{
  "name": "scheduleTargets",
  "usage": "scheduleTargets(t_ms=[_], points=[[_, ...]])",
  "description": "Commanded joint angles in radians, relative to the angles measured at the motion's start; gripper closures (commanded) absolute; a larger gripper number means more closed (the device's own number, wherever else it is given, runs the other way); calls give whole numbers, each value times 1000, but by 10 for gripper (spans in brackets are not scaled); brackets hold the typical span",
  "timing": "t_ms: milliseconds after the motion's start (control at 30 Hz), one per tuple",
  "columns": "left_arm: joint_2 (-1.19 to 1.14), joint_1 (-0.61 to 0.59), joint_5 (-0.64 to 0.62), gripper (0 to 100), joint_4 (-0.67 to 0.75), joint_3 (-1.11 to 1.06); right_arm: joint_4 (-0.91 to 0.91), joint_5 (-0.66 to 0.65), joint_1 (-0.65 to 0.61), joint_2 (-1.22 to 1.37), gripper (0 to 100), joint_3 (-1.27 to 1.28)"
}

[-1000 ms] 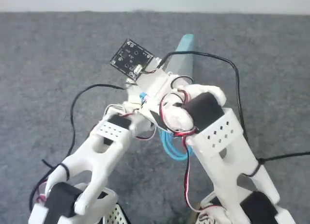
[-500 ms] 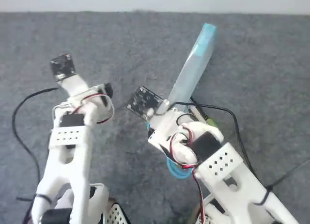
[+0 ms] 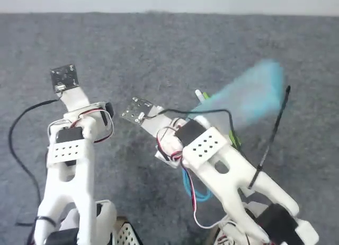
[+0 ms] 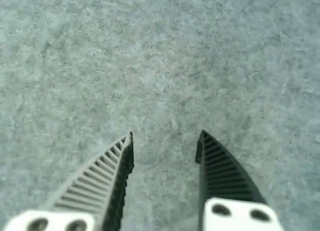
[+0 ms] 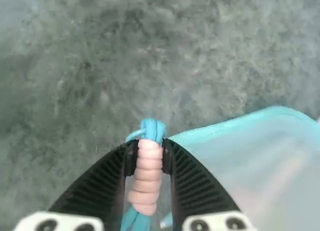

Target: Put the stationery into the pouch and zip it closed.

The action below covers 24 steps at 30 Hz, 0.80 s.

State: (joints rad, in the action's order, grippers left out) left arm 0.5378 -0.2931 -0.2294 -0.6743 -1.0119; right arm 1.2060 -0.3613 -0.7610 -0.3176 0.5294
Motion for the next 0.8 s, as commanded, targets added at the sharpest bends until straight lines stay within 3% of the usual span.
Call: scheduleTargets(t_ms=[0, 167, 300, 533, 767], points=[[41, -20, -12, 801, 12, 10, 219, -80, -7, -84, 992, -206], [41, -18, -32, 801, 41, -16, 479, -141, -5, -15, 992, -493], [41, -14, -32, 801, 123, -62, 565, -133, 47, 18, 992, -683], [41, -3, -31, 801, 175, -82, 572, -34, 70, -39, 992, -732], [41, 106, 51, 803, 173, -125, 458, -26, 90, -309, 992, -634]])
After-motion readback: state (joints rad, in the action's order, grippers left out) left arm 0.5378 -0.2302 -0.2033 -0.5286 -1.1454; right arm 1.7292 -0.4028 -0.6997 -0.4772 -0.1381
